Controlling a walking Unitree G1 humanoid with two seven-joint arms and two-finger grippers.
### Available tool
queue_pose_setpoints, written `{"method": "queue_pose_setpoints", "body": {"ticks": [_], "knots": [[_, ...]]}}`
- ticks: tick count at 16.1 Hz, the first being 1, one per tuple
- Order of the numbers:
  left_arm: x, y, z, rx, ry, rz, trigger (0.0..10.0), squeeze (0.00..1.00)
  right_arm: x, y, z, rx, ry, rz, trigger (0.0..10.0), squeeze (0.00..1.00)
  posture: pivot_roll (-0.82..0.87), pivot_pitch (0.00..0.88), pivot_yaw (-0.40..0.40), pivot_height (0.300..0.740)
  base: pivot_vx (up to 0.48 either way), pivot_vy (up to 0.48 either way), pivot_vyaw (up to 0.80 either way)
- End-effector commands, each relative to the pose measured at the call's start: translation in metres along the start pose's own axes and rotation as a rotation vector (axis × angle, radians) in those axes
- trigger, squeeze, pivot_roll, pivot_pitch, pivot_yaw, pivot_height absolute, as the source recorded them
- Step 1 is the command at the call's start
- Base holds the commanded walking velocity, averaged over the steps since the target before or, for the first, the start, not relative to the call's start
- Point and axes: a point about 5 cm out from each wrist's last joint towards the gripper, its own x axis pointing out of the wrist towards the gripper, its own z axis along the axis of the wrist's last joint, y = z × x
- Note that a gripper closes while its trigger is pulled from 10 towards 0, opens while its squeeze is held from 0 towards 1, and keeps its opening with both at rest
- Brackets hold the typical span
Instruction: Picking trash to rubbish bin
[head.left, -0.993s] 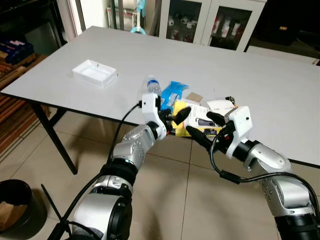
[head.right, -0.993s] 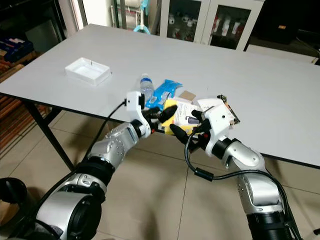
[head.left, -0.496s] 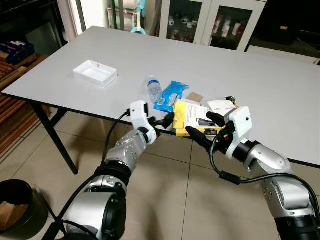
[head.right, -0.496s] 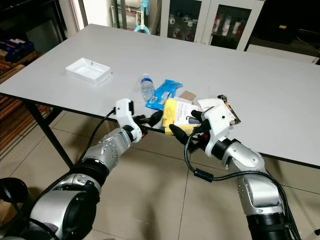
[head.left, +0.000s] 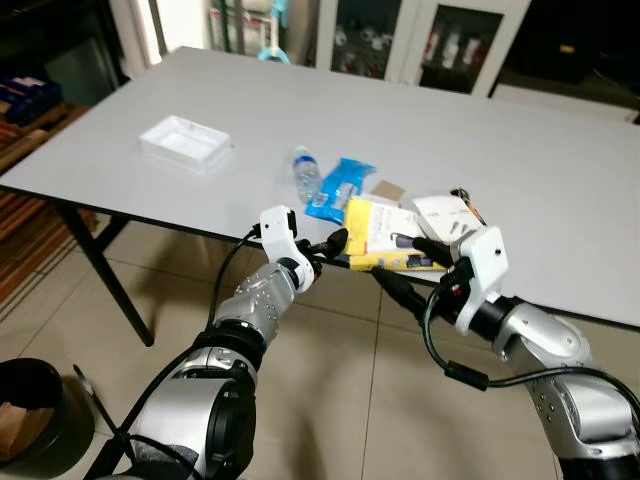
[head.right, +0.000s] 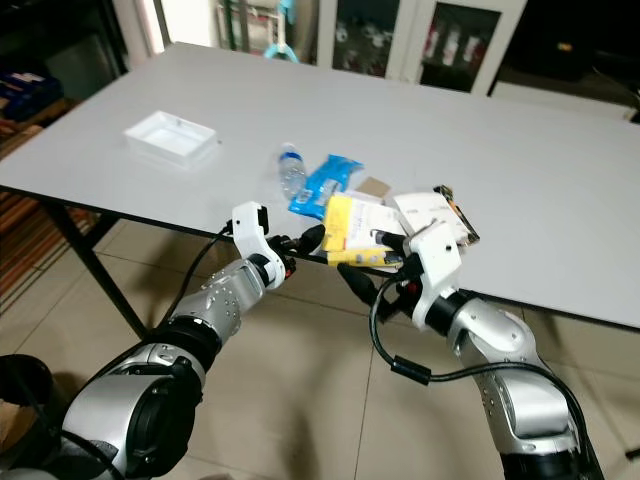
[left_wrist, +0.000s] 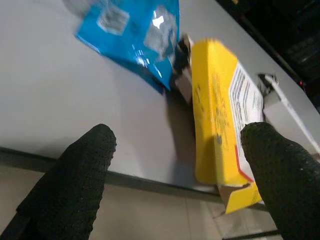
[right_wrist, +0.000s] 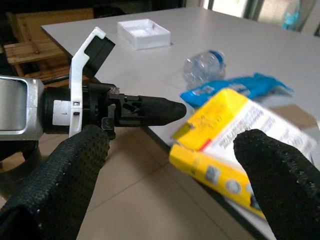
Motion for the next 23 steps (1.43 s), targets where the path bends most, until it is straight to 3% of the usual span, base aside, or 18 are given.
{"method": "queue_pose_setpoints", "body": {"ticks": [1, 11, 18, 22, 23], "knots": [[0.005, -0.011, 0.005, 0.009, 0.001, -0.036, 10.0, 0.00, -0.003, 0.004, 0.003, 0.002, 0.003, 0.003, 10.0, 0.00, -0.14, 0.110, -0.055, 0.740, 0.000, 0.000, 0.00], [0.012, -0.031, 0.012, 0.007, 0.019, -0.096, 10.0, 0.00, -0.016, 0.021, 0.004, 0.038, 0.018, 0.000, 10.0, 0.00, -0.19, 0.177, -0.039, 0.740, 0.000, 0.000, 0.00], [0.013, -0.045, 0.000, 0.063, 0.109, -0.218, 10.0, 0.00, -0.017, 0.031, 0.011, 0.059, 0.002, 0.027, 10.0, 0.00, -0.20, 0.200, -0.030, 0.740, 0.000, 0.000, 0.00], [0.014, -0.047, -0.002, 0.060, 0.120, -0.220, 10.0, 0.00, -0.018, 0.034, 0.011, 0.069, 0.003, 0.028, 10.0, 0.00, -0.20, 0.204, -0.026, 0.740, 0.000, 0.000, 0.00], [0.014, -0.047, -0.002, 0.058, 0.118, -0.211, 0.3, 0.00, -0.018, 0.035, 0.011, 0.072, 0.005, 0.026, 10.0, 0.00, -0.20, 0.204, -0.025, 0.740, 0.000, 0.000, 0.00]]}}
